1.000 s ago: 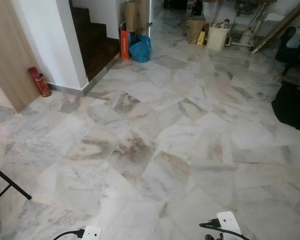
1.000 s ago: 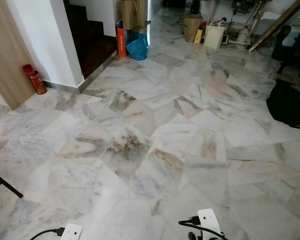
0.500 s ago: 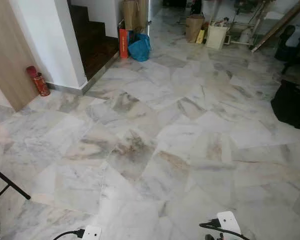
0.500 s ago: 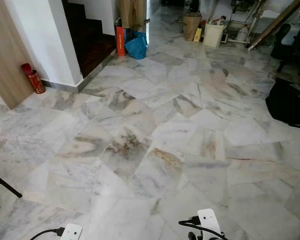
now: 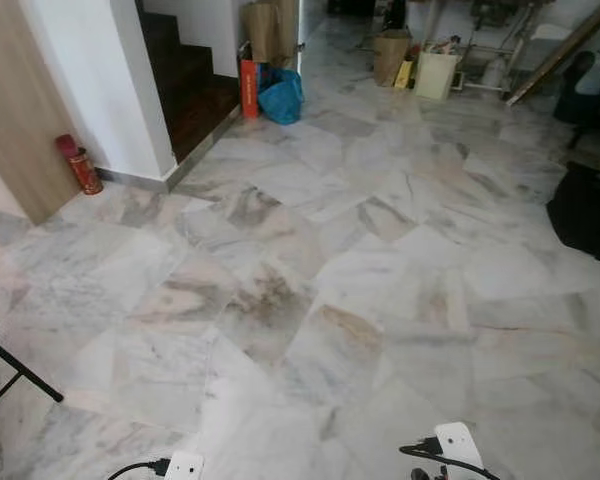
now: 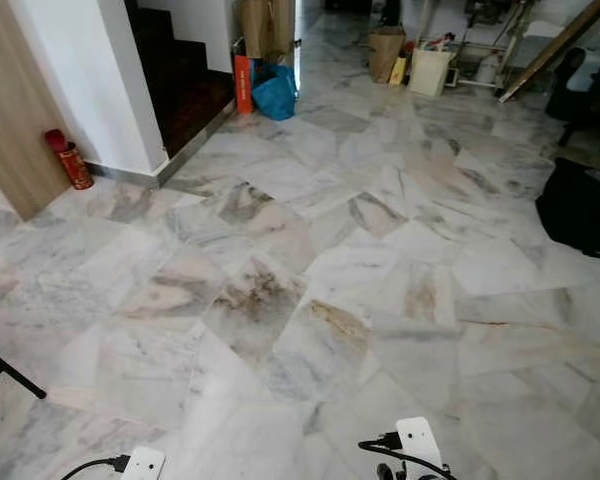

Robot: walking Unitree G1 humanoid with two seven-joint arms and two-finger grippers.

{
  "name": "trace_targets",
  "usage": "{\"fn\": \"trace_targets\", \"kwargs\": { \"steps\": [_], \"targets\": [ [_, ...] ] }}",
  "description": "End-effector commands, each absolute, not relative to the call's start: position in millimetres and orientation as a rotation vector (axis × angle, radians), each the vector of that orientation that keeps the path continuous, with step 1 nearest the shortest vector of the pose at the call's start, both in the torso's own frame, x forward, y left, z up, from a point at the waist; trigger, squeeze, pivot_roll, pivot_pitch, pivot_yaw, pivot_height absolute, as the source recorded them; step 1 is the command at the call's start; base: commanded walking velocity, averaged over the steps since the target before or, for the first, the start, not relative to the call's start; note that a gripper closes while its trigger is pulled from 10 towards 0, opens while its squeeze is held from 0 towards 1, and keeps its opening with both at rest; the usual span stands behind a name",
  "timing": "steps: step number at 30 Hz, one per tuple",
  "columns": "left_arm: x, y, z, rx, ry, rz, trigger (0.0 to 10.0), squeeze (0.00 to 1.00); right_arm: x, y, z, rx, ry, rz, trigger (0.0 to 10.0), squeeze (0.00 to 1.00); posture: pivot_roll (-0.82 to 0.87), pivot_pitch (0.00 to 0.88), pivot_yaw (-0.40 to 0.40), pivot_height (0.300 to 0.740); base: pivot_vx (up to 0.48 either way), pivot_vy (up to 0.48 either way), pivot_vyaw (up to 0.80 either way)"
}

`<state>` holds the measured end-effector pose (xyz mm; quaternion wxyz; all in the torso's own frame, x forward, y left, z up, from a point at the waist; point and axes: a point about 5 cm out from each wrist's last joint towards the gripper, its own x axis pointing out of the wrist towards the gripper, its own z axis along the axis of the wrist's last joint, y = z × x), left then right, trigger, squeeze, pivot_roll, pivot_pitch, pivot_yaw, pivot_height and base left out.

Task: Hang hanger

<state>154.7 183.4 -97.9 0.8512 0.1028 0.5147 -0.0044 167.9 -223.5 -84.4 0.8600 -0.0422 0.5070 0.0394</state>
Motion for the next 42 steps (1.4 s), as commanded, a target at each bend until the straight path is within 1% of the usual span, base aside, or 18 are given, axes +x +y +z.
{"fn": "trace_targets", "kwargs": {
  "steps": [1,8,10,12,19,23,25,27,33,42],
  "targets": [
    [153.6,183.7,-98.3,0.219,1.087,-0.015,10.0,0.00,169.3,-224.3,-83.7,-0.083,1.062,0.074,10.0,0.00,-0.09,0.000,-0.019,0.740,0.311,0.000,0.00],
    [153.7,185.4,-98.1,0.219,1.088,-0.014,10.0,0.00,169.3,-224.8,-83.6,-0.087,1.063,0.072,10.0,0.00,-0.09,0.000,-0.020,0.740,0.312,0.000,0.00],
    [153.6,189.1,-97.6,0.221,1.088,-0.011,10.0,0.00,169.2,-224.8,-83.7,-0.085,1.064,0.070,10.0,0.00,-0.09,0.000,-0.020,0.740,0.311,0.000,0.00],
    [153.0,198.4,-96.5,0.225,1.088,-0.002,10.0,0.00,168.7,-224.8,-84.0,-0.085,1.072,0.073,10.0,0.00,-0.09,0.000,-0.020,0.740,0.315,0.000,0.00],
    [151.3,202.2,-96.5,0.227,1.088,0.001,10.0,0.00,168.1,-224.5,-84.4,-0.084,1.083,0.079,10.0,0.00,-0.09,0.000,-0.021,0.740,0.312,0.000,-0.62],
    [150.7,195.6,-97.7,0.225,1.088,-0.007,10.0,0.00,168.1,-224.6,-84.3,-0.084,1.084,0.080,10.0,0.00,-0.09,0.000,-0.021,0.740,0.311,0.000,-0.70],
    [154.4,184.3,-97.8,0.220,1.082,-0.018,10.0,0.00,168.2,-224.5,-84.3,-0.086,1.085,0.081,10.0,0.00,-0.09,0.000,-0.021,0.740,0.309,0.000,-0.70],
    [156.1,180.4,-97.7,0.223,1.081,-0.021,10.0,0.00,168.3,-224.3,-84.3,-0.087,1.086,0.084,10.0,0.00,-0.09,0.000,-0.021,0.740,0.285,0.000,-0.69],
    [157.2,178.2,-97.5,0.225,1.080,-0.018,10.0,0.00,168.2,-224.5,-84.3,-0.087,1.085,0.086,10.0,0.00,-0.09,0.000,-0.021,0.740,0.000,0.000,-0.61],
    [155.4,189.1,-96.9,0.231,1.084,-0.005,10.0,0.00,169.0,-224.6,-83.9,-0.085,1.071,0.071,10.0,0.00,-0.08,0.000,-0.021,0.740,0.000,0.000,0.00]
  ]
}}
